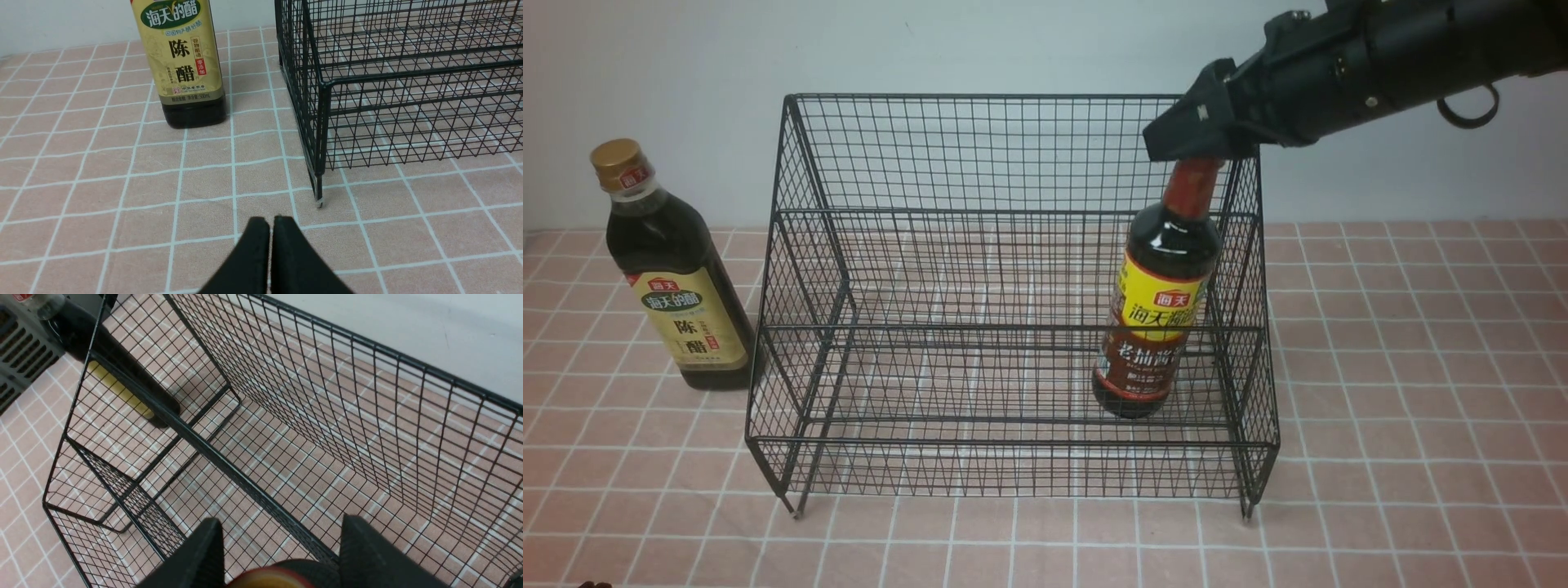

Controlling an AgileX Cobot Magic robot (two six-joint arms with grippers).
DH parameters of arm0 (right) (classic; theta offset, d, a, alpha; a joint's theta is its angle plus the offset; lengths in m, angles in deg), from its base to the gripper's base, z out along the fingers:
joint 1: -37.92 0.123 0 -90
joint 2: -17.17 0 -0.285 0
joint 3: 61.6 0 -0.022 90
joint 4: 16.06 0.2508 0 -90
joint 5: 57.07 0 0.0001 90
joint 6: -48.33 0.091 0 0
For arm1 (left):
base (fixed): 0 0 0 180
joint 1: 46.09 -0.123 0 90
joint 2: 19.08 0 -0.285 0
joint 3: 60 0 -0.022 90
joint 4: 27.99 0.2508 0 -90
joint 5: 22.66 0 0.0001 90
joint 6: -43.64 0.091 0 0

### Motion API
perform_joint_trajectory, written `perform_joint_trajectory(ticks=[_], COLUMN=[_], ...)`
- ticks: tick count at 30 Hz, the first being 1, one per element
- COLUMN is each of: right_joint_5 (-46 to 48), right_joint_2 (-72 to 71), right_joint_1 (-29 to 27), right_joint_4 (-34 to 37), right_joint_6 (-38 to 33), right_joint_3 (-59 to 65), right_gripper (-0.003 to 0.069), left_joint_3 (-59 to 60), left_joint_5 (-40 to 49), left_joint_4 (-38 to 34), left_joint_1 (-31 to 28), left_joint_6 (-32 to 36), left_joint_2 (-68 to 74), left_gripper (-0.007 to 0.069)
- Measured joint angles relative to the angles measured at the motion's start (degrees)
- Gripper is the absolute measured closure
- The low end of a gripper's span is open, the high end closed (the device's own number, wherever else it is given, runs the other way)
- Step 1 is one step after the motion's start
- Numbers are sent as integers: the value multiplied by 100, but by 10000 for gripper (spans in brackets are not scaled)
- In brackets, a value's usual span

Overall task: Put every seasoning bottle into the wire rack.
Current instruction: Use the right arm to put the condiment bottle back on the shelf, then use the left arm to grab the condiment bottle closest to it

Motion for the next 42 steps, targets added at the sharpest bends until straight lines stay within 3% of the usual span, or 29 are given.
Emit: perform_joint_trajectory(ticks=[11,34,38,42], right_joint_5=[-404,-1268,-1217,-793], right_joint_2=[0,-793,-1391,-2155], right_joint_1=[491,502,424,12], right_joint_4=[-25,-65,-656,-1632], right_joint_6=[0,212,461,1134], right_joint_3=[-10,-10,-10,-10], right_gripper=[302,302,391,591], left_joint_3=[0,0,0,0], left_joint_5=[0,0,0,0], left_joint_4=[0,0,0,0], left_joint_1=[0,0,0,0], left_joint_6=[0,0,0,0], left_joint_2=[0,0,0,0], left_gripper=[631,631,631,631])
